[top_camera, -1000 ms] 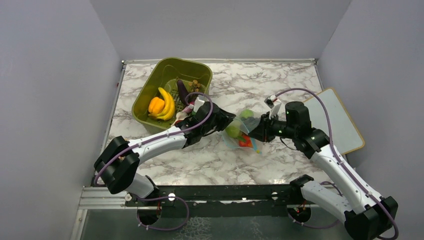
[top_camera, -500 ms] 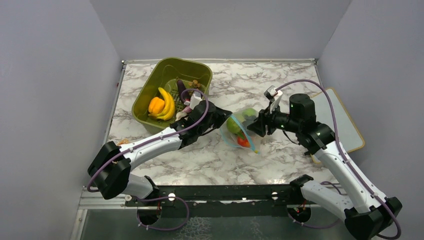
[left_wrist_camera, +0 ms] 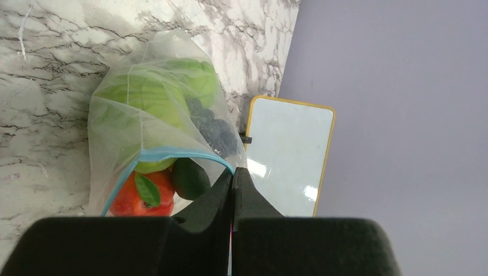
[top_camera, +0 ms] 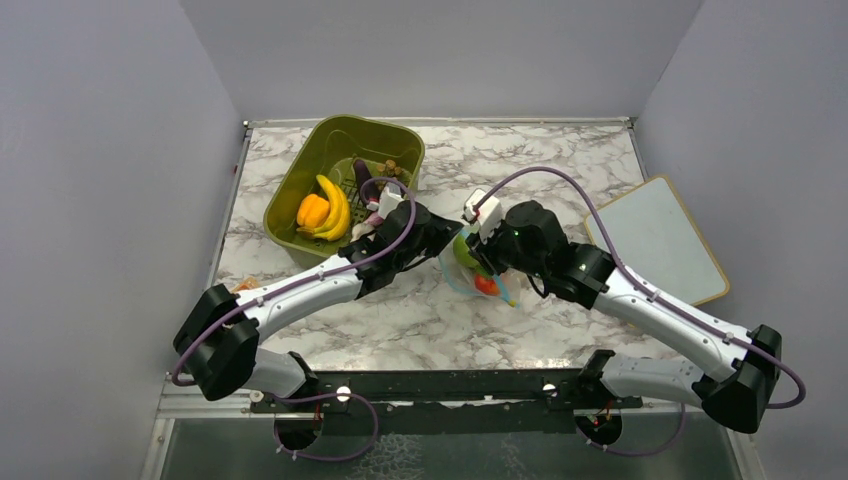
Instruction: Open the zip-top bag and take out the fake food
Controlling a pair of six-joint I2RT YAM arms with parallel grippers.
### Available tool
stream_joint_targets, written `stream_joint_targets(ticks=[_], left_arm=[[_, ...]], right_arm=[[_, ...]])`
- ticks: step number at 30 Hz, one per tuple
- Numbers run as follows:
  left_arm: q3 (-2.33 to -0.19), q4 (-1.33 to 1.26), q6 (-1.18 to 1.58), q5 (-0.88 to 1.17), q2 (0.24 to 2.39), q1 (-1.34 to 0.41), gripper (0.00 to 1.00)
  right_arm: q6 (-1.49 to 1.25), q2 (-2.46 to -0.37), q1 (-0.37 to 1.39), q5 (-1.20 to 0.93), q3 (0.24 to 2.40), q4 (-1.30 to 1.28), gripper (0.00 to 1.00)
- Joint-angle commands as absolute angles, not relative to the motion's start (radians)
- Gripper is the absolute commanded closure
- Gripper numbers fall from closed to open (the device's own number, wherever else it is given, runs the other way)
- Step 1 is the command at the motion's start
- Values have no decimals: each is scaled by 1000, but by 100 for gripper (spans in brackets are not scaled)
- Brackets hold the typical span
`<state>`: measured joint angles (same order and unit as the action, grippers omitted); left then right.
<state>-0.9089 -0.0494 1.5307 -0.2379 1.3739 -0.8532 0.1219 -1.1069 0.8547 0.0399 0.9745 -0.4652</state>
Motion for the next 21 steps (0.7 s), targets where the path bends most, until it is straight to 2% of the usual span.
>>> stream_joint_targets(ticks=[1,7,14,21], left_arm=[[-923,-53,1543,-282,1327,-855,100],[-931,-53,1544,-281,1336,-855,100],[-935,-57,1547,-279,1345,-854,100],[-937,-54,1550,-281,1346,-854,100]], right_arm=[[174,-1098,882,231,977,-370,69],[108,-1120,895,223,982,-389,69],[60,-1150,929,235,988,-437,63],[22,-1195,957,422,999,-469,70]])
